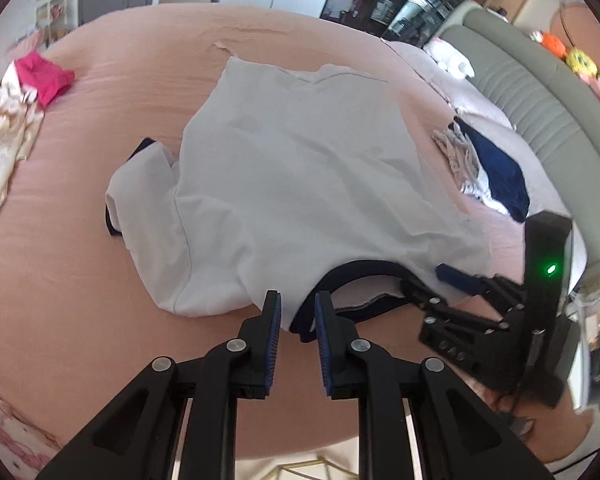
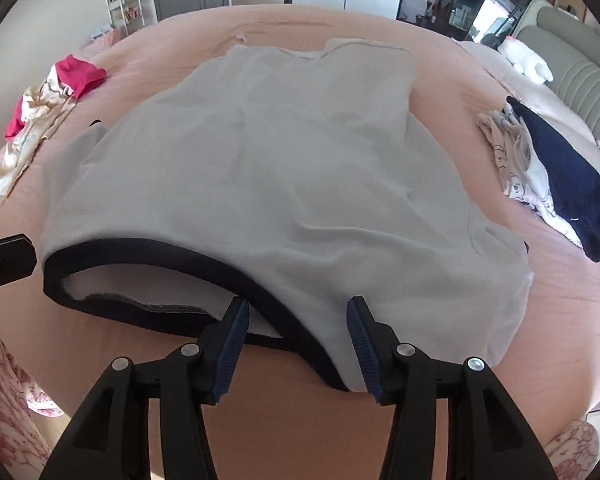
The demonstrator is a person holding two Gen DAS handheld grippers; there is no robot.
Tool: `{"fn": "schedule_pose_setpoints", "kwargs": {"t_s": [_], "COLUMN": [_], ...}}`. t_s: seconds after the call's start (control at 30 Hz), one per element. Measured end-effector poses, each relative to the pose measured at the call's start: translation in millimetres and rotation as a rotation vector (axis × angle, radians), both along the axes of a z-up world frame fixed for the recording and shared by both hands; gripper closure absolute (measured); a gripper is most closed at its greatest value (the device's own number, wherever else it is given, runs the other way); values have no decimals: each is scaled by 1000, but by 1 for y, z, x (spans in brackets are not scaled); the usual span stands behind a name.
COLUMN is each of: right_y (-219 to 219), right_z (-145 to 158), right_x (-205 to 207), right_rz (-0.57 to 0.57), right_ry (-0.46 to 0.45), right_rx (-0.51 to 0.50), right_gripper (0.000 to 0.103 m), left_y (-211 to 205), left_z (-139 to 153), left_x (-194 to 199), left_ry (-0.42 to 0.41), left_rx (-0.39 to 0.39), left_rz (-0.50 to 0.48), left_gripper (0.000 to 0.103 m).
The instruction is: Fold clothes
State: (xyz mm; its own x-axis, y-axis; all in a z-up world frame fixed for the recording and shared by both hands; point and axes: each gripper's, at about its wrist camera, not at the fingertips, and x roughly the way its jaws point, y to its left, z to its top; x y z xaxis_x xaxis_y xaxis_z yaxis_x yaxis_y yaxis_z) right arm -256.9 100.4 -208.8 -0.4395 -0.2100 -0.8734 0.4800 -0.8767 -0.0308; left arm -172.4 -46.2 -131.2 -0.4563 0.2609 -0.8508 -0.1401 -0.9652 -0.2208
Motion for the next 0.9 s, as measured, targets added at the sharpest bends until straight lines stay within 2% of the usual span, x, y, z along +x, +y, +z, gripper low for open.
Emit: {"fn": "schedule_pose_setpoints", "kwargs": {"t_s": [0.03,0.13,0.23,0.27,0.4,0.47,0.57,0.6,0.67,0.73,0.8,0.83,0.9], "right_y": [4,13,20,22,26,23,30,34,46,53,50,45,35], "right_z": [0,-2,5,9,29,30,11,7,9,16,19,18,12], "right_x": [-2,-7,-14,-18,-31,-37,-39,-35,-19,-3,7,9,7], "right_rz": [-8,-2,-8,-24,-85,-107,-70,-66,-74,-68,-38,-10,9], "right_ry": [6,79,156,167,231,249,94,56,48,64,71,83,108], "right_rx": [6,90,117,105,41,66,55,35,-23,-68,-87,-78,-51], "right_gripper": [52,52,52,52,52,52,52,52,52,51,45,39,39], "left_y": [7,28,42,43,31,32,40,43,48,42,35,32,30], "left_z": [-6,-29,-34,-34,-21,-24,-27,-26,-28,-36,-43,-45,-41], "left_x": [-4,-22,-31,-35,-44,-41,-31,-25,-15,-17,-23,-27,-33], "left_ry": [-3,-93,-12,-2,47,20,-6,19,49,17,-14,-25,-26], "left_rx": [-46,-88,-260,-294,-280,-250,-206,-228,-282,-282,-281,-288,-287], "left_rz": [-43,-163,-126,-108,9,-28,-112,-132,-149,-122,-72,-44,7], "left_gripper": [75,72,72,72,72,72,72,72,72,72,72,72,72]}}
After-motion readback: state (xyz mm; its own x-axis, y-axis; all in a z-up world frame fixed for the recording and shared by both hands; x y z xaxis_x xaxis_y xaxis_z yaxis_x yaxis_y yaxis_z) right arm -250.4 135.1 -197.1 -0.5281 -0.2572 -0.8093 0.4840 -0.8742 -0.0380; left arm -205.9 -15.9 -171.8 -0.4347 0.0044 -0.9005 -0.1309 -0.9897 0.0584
